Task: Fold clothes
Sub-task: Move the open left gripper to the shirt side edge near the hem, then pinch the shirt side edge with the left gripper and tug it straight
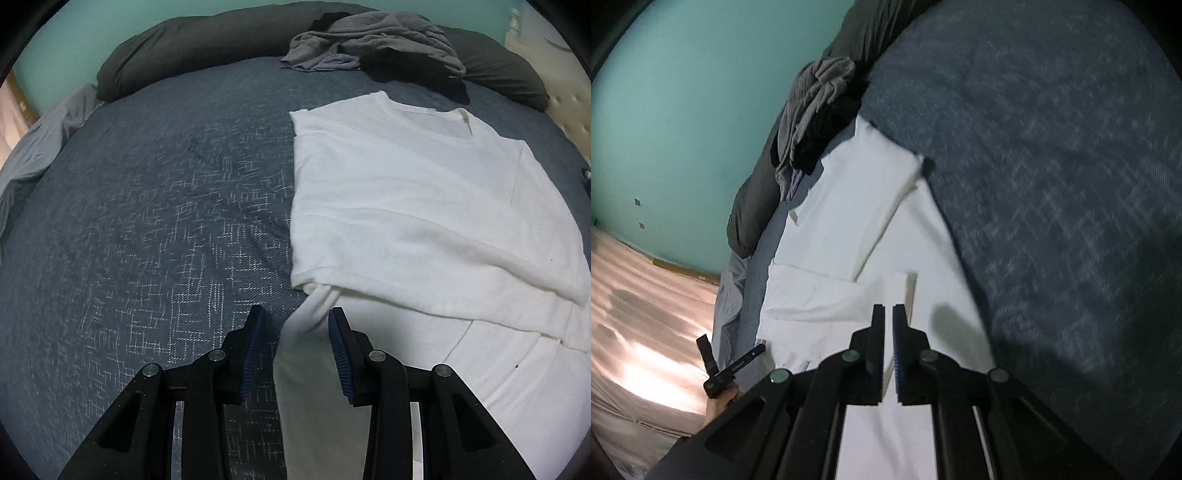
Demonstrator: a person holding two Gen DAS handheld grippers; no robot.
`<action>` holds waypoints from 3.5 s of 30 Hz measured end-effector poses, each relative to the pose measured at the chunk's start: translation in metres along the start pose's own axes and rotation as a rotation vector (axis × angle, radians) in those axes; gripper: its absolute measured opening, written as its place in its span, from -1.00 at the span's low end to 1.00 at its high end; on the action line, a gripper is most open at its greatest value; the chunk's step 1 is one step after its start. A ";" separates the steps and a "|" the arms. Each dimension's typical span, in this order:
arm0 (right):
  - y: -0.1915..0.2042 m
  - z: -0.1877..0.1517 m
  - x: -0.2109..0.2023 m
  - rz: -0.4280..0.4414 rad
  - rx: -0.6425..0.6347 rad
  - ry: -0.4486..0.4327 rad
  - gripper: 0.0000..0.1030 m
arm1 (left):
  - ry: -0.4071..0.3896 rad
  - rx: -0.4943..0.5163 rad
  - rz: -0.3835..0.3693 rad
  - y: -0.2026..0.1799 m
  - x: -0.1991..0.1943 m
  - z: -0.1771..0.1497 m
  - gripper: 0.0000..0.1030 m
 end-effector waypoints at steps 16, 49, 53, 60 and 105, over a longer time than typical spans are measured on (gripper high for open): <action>0.011 -0.050 0.047 -0.105 -0.122 0.204 -0.87 | 0.006 0.045 -0.012 -0.003 0.000 -0.007 -0.67; 0.013 -0.040 0.015 0.023 -0.039 0.127 -0.97 | 0.029 0.012 -0.063 0.010 0.006 -0.002 -0.82; 0.011 -0.040 0.016 0.022 -0.036 0.129 -0.97 | 0.014 0.082 -0.052 -0.005 0.008 -0.006 -0.82; 0.009 -0.041 0.014 0.029 -0.030 0.130 -0.97 | 0.010 0.006 -0.092 -0.002 0.012 0.007 -0.81; 0.010 -0.042 0.020 0.034 -0.035 0.148 -0.97 | -0.033 -0.114 -0.153 0.037 -0.009 0.024 -1.00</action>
Point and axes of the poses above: each gripper's, at about its wrist camera, not at the fingertips, and x roughly the way its jaws point, y to its left, z to its top, the point moved 10 cm from there along x, roughly the way its jaws point, and after that the axes turned 15 degrees about z, right-handed, at the moved point
